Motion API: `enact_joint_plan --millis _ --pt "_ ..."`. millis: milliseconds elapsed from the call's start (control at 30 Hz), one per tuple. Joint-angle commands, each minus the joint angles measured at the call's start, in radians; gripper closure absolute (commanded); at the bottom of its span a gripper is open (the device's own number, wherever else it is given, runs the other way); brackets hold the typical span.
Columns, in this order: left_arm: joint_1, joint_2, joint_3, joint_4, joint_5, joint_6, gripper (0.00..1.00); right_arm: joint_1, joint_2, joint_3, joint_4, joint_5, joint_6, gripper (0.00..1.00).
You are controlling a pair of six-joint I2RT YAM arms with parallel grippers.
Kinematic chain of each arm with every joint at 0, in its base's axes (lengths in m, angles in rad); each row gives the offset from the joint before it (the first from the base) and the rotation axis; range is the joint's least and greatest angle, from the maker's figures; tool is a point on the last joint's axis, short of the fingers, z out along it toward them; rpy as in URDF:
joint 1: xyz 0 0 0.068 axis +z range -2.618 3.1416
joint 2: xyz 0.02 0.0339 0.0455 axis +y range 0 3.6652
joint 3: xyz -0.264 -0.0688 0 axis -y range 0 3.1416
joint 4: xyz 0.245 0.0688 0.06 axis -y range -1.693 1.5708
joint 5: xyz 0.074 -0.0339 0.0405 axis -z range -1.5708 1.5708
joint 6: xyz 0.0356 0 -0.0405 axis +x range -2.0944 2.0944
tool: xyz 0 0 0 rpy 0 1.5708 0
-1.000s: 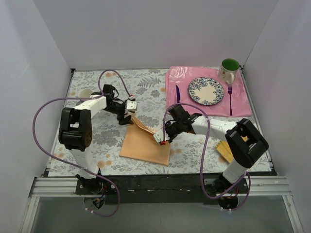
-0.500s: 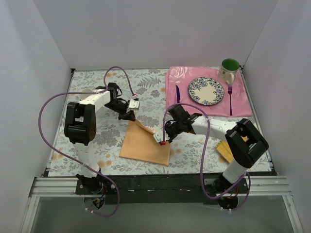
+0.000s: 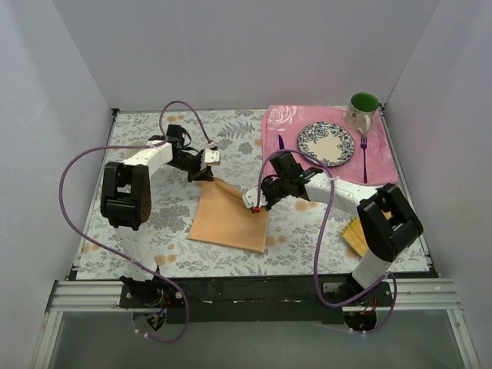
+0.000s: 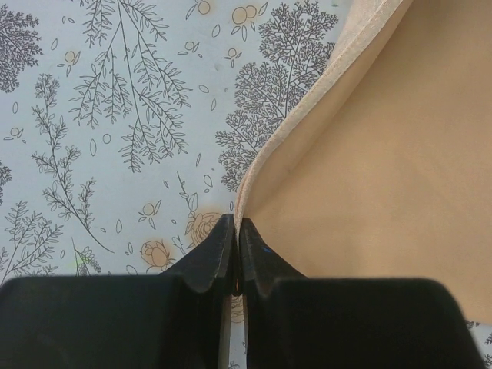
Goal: Fold the napkin into a case and place the utensils inside
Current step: Fold the lower triangle-folded napkin at the center of the board.
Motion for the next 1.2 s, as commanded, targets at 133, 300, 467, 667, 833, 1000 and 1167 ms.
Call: enact_joint_plan --millis 133,300,467,667,833,1000,1167 --pt "0.004 -0.193 -0.137 0.092 -0.011 -0.011 1.0 0.008 -0.034 0.005 -0.066 -0.029 -0.009 0.99" --pt "0.004 -0.27 -0.226 0.103 -0.011 -0.004 1.0 0.029 -0.04 -0.029 -0.065 -0.028 -0.016 0.99" --pt "0.004 -0.316 -0.296 0.096 -0.021 -0.001 1.0 0.048 -0.045 -0.038 -0.074 -0.028 -0.013 0.99" --pt "-0.004 -0.374 -0.379 0.107 -0.044 0.023 1.0 0.066 -0.051 -0.054 -0.095 -0.028 -0.029 0.99" --pt "-0.016 -0.405 -0.431 0.109 -0.05 0.016 1.0 0.085 -0.053 -0.089 -0.095 -0.017 -0.046 0.99" --pt "-0.041 -0.443 -0.516 0.121 -0.079 0.039 1.0 0.095 -0.025 -0.094 -0.083 -0.008 -0.039 0.99" --pt "-0.05 -0.445 -0.573 0.142 -0.1 0.026 1.0 0.1 -0.004 -0.091 -0.086 -0.002 -0.043 0.99"
